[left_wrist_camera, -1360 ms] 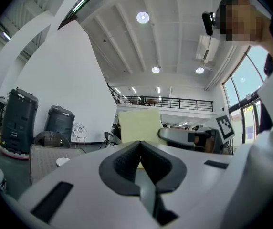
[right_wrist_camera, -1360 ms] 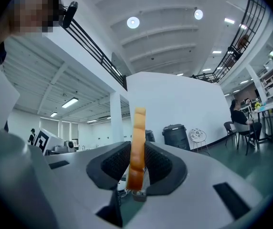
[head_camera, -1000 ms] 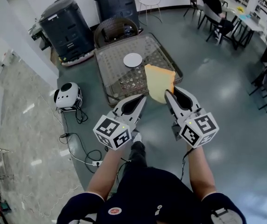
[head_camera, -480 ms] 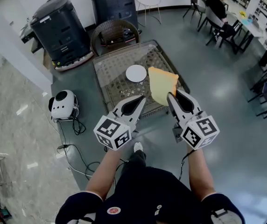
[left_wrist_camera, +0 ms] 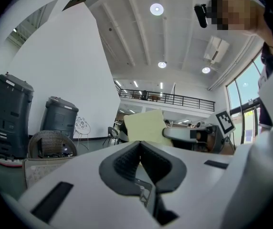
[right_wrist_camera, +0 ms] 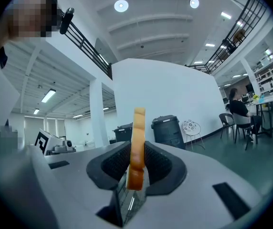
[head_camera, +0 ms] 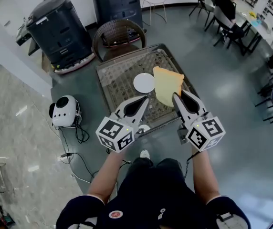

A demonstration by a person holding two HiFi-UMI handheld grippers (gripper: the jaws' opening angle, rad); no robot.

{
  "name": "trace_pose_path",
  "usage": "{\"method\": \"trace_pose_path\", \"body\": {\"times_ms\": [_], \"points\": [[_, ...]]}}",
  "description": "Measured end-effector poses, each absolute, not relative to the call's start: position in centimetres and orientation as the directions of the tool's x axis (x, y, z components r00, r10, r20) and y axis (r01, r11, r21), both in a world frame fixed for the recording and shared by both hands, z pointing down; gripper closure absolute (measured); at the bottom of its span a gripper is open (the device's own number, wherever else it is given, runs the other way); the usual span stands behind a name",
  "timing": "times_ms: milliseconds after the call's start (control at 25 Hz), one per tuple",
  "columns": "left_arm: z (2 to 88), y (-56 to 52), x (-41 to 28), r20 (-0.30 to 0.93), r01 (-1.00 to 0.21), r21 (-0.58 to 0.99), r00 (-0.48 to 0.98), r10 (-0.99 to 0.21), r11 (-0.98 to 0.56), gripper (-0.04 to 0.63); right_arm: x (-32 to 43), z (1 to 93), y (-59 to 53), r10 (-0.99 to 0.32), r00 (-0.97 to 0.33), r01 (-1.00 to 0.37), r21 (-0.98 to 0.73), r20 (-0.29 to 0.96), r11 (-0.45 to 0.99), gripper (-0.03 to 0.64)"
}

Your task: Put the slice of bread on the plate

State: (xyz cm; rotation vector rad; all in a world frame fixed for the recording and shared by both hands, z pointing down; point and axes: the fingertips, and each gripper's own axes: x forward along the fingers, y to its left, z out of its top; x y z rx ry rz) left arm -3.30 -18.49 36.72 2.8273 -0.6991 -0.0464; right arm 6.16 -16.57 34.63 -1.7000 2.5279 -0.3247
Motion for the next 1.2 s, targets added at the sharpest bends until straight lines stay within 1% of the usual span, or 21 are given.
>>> {"method": "trace_pose_path", "body": {"times_ms": [320, 880, 1200], "points": [[37.2, -22.0, -3.0, 0.035, -0.494, 0.235, 0.865, -0.500, -0.837, 0.589, 6.7, 35.5, -20.3, -0.907, -0.415, -0.891, -0.233, 0.072, 0.389, 0.525], [37.6, -27.9, -1.0, 0.060, -0.598, 0.220, 0.797, -0.601, -0.771, 0.589, 8.7, 36.1, -27.6, -0.844, -0.531, -0.827, -0.261, 0.073, 0.498, 0.525], [39.7, -30.3, -0.4, 0.116, -0.648, 0.214, 0.760, -0.639, -0.731, 0.589, 9.3, 37.8, -30.8, -0.814, -0.572, -0.800, -0.285, 0.099, 0.527, 0.525]]}}
